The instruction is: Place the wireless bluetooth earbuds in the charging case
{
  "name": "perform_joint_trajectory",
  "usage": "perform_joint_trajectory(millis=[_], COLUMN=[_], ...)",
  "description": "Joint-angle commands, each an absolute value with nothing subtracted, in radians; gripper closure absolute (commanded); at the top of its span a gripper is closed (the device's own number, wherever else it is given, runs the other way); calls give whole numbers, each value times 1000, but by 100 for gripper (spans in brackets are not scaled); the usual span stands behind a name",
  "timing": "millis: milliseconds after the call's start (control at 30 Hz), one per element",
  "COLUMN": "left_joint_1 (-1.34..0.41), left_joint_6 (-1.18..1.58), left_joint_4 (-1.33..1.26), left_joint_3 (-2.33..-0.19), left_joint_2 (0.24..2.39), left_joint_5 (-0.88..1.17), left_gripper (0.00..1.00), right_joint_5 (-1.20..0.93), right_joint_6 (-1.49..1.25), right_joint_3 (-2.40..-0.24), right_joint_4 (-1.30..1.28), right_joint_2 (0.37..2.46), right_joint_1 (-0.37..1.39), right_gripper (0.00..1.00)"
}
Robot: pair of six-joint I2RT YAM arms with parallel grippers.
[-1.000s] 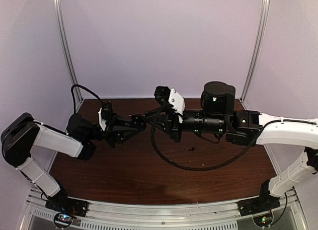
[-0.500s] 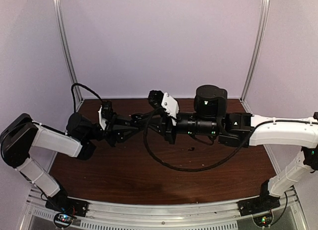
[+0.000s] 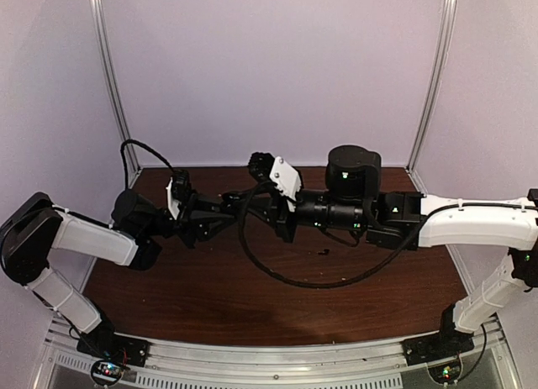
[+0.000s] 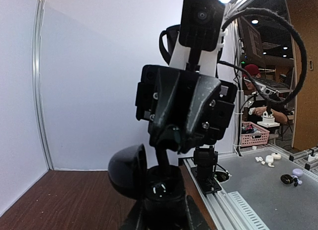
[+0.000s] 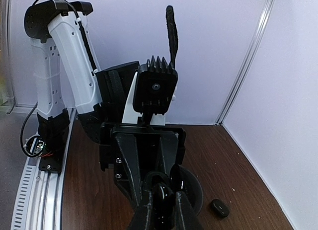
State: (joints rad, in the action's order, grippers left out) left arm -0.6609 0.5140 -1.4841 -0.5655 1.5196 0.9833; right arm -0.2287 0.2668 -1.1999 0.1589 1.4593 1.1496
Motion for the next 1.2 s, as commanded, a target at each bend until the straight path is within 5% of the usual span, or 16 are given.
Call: perform_joint_trajectory(millis=[0,467,1167], left_joint_1=[-665,-665,-664], left_joint_6=[497,503,436], left_joint_4=[-1491,-1483,-1383], left_joint_3=[-593,-604,-588], left_joint_2=[1495,1500,1479], left_joint_5=[974,973,910], left_gripper=[100,100,100], right_joint_5=[-200,-267,-215], right_joint_6=[288,302,271], right_joint_3=[-1221,-1225,-1202], right_joint_4=[141,119,140], right_joint_2=[1476,1503,1430], right_joint_1=[1152,1152,1147], right_gripper=[86,83,47])
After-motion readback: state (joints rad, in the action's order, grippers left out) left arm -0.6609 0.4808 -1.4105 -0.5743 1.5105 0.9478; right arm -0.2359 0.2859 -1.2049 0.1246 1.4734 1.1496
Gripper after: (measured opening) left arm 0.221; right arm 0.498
